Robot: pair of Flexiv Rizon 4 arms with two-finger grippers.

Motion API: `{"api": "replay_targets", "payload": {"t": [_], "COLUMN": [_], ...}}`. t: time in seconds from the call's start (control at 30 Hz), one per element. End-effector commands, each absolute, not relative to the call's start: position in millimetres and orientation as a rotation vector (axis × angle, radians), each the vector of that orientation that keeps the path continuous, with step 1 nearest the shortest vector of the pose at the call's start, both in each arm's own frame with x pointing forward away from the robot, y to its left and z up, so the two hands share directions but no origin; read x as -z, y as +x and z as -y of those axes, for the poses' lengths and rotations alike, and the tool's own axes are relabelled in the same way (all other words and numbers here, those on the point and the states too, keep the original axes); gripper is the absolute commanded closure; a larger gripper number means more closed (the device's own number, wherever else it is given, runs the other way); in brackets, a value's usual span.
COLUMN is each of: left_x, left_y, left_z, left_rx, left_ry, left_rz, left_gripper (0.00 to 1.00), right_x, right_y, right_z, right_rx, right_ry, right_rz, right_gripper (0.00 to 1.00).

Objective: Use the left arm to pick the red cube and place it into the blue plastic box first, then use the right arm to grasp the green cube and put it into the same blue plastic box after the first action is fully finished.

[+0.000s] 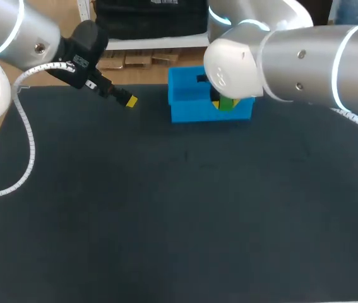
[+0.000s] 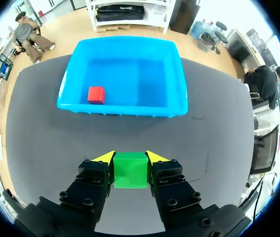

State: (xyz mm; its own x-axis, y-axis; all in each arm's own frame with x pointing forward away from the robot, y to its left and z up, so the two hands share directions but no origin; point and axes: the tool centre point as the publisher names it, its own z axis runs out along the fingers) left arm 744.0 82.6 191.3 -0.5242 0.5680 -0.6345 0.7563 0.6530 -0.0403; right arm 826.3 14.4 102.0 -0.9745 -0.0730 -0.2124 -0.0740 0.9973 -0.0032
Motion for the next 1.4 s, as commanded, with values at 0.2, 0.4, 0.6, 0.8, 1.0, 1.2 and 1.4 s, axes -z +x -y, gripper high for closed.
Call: {"api": "replay_targets", "payload": {"t": [0.2,0.4,0.6,0.8,1.0,1.2,1.4], "left_x": [-190.6,-190.6,-190.6,-190.6,-190.6,-190.6,-190.6], "left_y": [743.8,743.8,743.8,743.8,743.8,743.8,743.8], "left_z": [-83.8,-83.8,-83.8,-83.8,-83.8,-83.8,-83.8], "left_rx": [0.423,0.423,0.423,0.423,0.423,0.423,0.423], "left_ry": [1.026,1.026,1.026,1.026,1.026,1.026,1.026], "left_rz": [-2.275,-2.275,-2.275,-2.275,-2.275,-2.275,-2.275], "left_gripper": [0.0,0.0,0.0,0.0,0.0,0.0,0.0], "right_x": [-121.5,-136.1,-146.5,-152.3,-156.9,-162.3,-168.3], "right_y": [832.5,840.5,847.5,855.8,865.2,876.4,889.3], "right_z": [-11.1,-9.0,-10.0,-7.9,-5.5,-2.9,1.7], "right_rx": [-0.009,-0.005,-0.012,-0.011,0.005,0.023,0.029], "right_ry": [-0.146,-0.17,-0.197,-0.213,-0.228,-0.239,-0.236], "right_rz": [-2.893,-2.859,-2.829,-2.806,-2.78,-2.754,-2.73], "right_gripper": [1.0,1.0,1.0,1.0,1.0,1.0,1.0]}}
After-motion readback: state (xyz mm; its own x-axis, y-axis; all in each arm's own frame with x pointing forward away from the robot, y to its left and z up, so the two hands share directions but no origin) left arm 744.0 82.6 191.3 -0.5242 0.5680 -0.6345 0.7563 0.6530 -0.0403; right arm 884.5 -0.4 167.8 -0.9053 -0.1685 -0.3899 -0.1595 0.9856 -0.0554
